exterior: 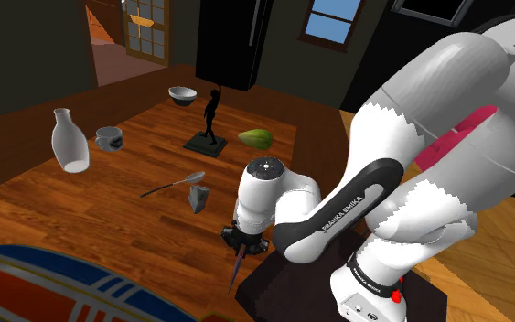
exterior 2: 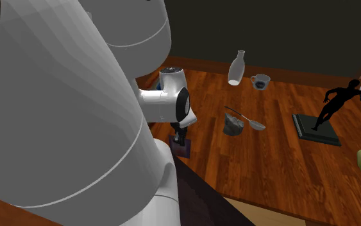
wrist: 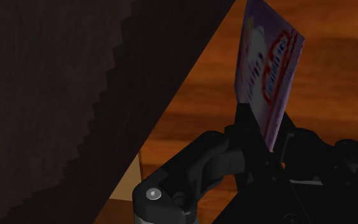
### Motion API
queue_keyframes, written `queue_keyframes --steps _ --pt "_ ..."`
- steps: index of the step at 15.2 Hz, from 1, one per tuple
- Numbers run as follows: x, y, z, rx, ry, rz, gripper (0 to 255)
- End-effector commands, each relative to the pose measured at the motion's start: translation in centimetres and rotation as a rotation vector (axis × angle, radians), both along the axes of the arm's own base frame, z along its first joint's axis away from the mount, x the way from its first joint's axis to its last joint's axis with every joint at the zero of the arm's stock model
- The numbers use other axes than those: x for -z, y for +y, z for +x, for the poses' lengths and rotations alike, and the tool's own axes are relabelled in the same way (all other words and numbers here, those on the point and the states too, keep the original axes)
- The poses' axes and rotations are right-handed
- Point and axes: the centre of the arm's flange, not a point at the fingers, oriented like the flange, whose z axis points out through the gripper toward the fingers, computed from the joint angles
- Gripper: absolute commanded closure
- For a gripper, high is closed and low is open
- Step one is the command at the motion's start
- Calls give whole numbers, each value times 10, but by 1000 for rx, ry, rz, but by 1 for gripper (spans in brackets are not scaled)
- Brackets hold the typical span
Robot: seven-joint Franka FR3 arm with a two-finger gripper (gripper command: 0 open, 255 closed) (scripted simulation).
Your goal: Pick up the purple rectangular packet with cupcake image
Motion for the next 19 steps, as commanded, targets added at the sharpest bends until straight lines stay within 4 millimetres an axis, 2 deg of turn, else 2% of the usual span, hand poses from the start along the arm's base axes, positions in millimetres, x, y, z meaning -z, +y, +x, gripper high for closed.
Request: queue_keyframes --steps 1,2,17,19 --pt "0 0 0 0 1 0 255" --pt "0 1 0 0 1 0 255" --pt "-79 1 0 0 1 0 255" --pt "-80 1 0 0 1 0 255"
